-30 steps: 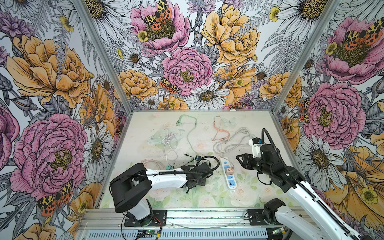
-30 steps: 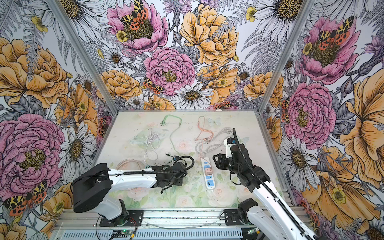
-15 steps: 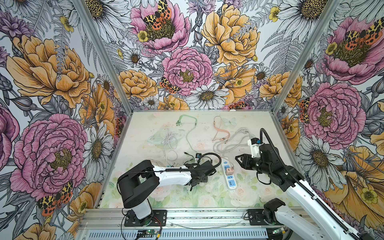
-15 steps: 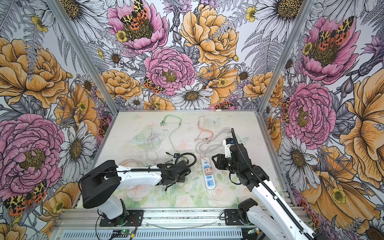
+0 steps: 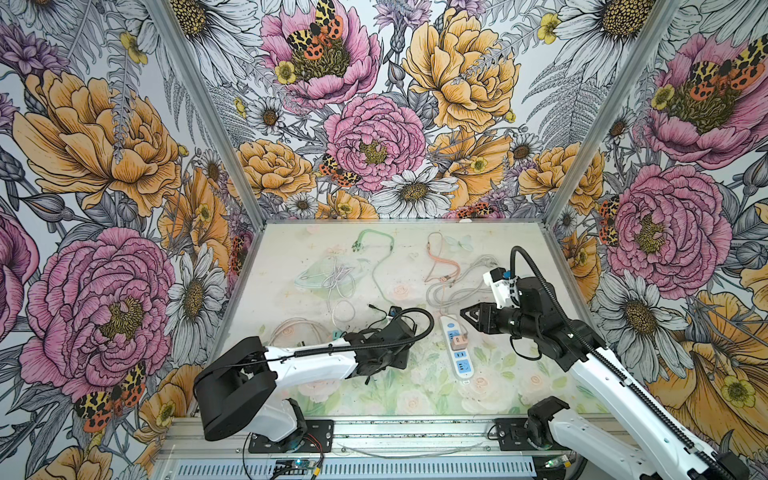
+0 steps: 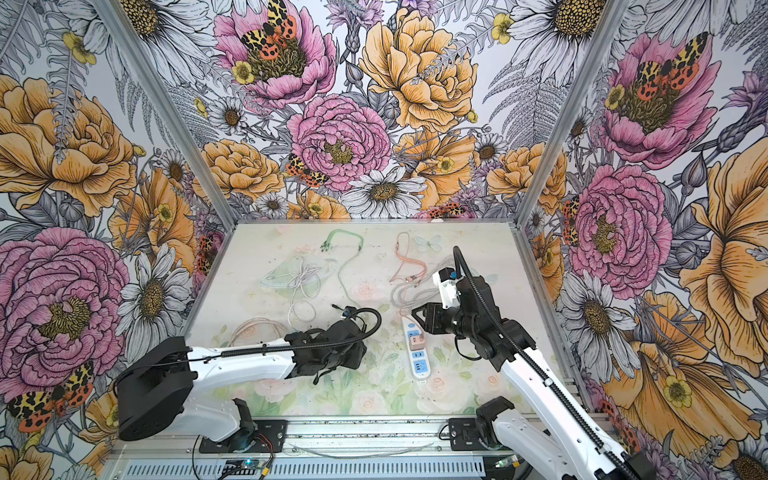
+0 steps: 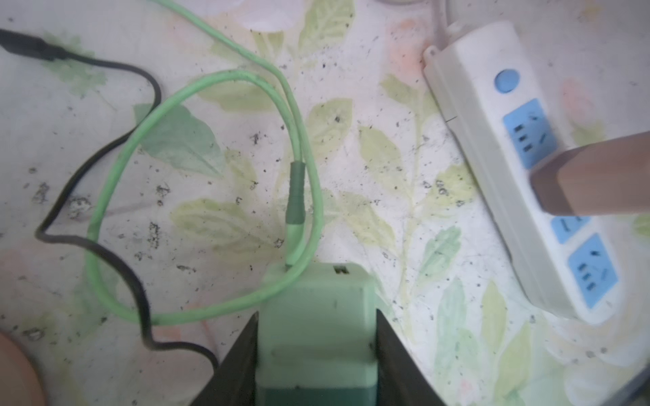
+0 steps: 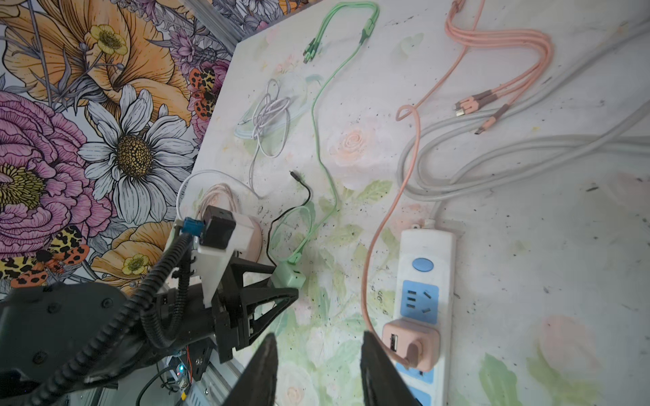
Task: Insert the plug
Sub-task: 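Lower the left gripper and close it on the green charger, then lift the green charger with the left gripper while the right gripper moves toward it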
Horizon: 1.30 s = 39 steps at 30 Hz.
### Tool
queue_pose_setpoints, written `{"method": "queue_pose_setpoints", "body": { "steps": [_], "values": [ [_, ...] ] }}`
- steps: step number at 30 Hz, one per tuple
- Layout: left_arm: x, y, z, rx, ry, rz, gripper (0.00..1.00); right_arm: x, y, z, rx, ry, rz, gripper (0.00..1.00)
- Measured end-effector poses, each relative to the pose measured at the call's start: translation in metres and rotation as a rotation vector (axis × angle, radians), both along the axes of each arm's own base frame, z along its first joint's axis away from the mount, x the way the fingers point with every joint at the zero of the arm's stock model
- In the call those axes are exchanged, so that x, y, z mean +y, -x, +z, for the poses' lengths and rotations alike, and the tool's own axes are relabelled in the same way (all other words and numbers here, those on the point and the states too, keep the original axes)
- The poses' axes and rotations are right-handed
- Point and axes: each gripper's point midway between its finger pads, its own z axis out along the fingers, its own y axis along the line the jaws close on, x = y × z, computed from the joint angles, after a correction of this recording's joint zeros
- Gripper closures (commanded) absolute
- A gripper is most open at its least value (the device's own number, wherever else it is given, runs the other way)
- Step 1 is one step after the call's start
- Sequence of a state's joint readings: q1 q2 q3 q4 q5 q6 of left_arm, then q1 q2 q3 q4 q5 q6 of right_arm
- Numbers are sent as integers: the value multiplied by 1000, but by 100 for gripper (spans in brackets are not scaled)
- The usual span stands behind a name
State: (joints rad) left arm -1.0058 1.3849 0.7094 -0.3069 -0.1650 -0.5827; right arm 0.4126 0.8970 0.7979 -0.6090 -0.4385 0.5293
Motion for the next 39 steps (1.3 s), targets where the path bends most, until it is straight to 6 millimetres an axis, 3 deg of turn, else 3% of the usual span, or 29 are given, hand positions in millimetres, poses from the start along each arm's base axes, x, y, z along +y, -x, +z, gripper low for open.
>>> {"method": "queue_pose_setpoints", "body": {
  "steps": [3,9,18,29,34,39],
  "values": [
    [-8,2,17,-25,25,-90,62,12,5,-11,38,15,49,61],
    [-15,16,27,-30,40,-223,62,40,16,-21,58,23,152,59],
    [-14,20,52,-84,82,-274,61,63,-4,-49,109,45,174,64],
    [12,8,77,-94,154,-212,62,81,-2,-55,44,95,247,60],
    [12,14,85,-86,189,-232,62,96,-2,-66,-11,145,309,58],
    [9,21,88,-67,214,-259,62,105,-16,-55,-138,143,318,54]
  ]
}}
